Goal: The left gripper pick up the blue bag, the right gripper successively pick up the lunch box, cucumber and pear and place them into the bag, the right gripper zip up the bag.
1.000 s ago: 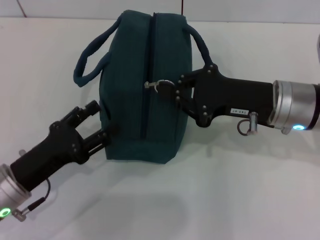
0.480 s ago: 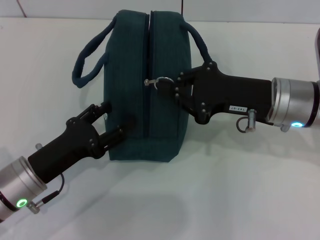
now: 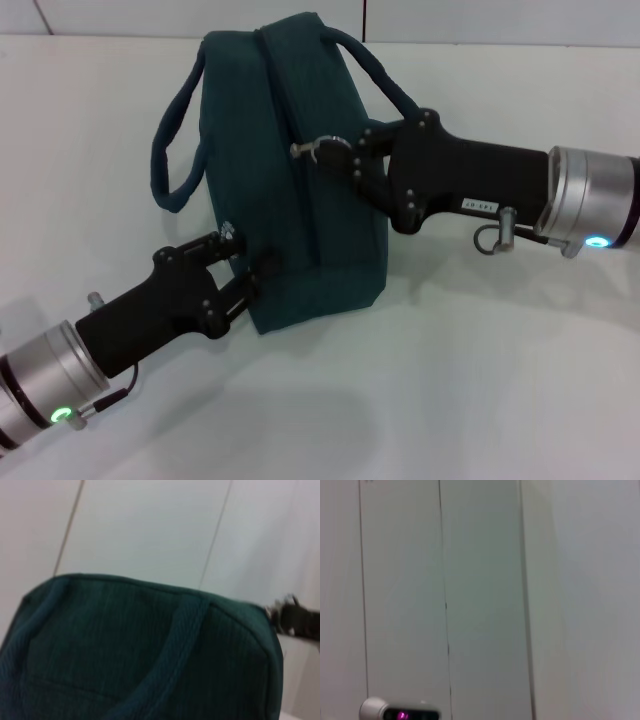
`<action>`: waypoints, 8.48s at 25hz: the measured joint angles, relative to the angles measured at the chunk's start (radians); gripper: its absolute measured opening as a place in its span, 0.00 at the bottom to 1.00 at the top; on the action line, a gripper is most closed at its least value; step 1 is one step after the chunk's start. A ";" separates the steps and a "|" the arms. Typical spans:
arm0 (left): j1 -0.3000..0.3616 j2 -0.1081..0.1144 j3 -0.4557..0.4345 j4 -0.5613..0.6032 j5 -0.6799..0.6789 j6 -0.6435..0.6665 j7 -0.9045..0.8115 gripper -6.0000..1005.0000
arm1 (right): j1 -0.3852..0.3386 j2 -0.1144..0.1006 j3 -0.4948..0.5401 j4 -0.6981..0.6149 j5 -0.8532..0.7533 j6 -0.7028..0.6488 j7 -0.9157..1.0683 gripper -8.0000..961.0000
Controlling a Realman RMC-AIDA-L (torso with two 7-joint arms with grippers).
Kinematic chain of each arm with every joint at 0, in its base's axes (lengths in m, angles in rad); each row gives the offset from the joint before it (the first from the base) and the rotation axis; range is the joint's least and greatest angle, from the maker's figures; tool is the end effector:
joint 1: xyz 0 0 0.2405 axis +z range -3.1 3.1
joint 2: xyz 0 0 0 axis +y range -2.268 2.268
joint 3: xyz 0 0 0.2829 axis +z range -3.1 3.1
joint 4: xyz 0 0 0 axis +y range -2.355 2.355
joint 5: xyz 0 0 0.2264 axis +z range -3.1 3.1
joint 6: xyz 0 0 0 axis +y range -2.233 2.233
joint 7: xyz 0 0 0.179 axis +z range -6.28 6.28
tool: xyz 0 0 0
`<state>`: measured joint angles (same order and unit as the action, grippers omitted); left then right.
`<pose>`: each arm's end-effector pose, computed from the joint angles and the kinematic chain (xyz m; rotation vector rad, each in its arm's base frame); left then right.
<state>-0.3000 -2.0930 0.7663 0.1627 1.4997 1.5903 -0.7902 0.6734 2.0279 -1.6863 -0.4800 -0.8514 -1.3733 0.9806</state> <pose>-0.3244 0.2703 -0.0862 -2.2907 -0.6615 -1.0983 0.1407 0.3766 -0.1039 -2.7429 0.0817 1.1968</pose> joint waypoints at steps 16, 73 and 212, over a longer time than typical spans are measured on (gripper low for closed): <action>-0.009 0.003 0.078 -0.030 0.006 -0.019 0.126 0.10 | -0.008 0.000 0.000 0.012 0.088 0.031 0.006 0.02; -0.094 0.005 -0.028 0.042 -0.048 0.066 0.047 0.53 | -0.104 -0.002 0.075 0.029 0.135 -0.071 -0.034 0.02; -0.561 0.062 0.125 0.776 0.704 0.018 -1.294 0.50 | -0.259 -0.003 0.051 0.245 0.284 -0.075 -0.120 0.02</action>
<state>-0.8611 -2.0315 0.8910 0.9389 2.2042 1.6087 -2.0840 0.4143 2.0251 -1.6352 -0.2346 -0.5677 -1.4480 0.8605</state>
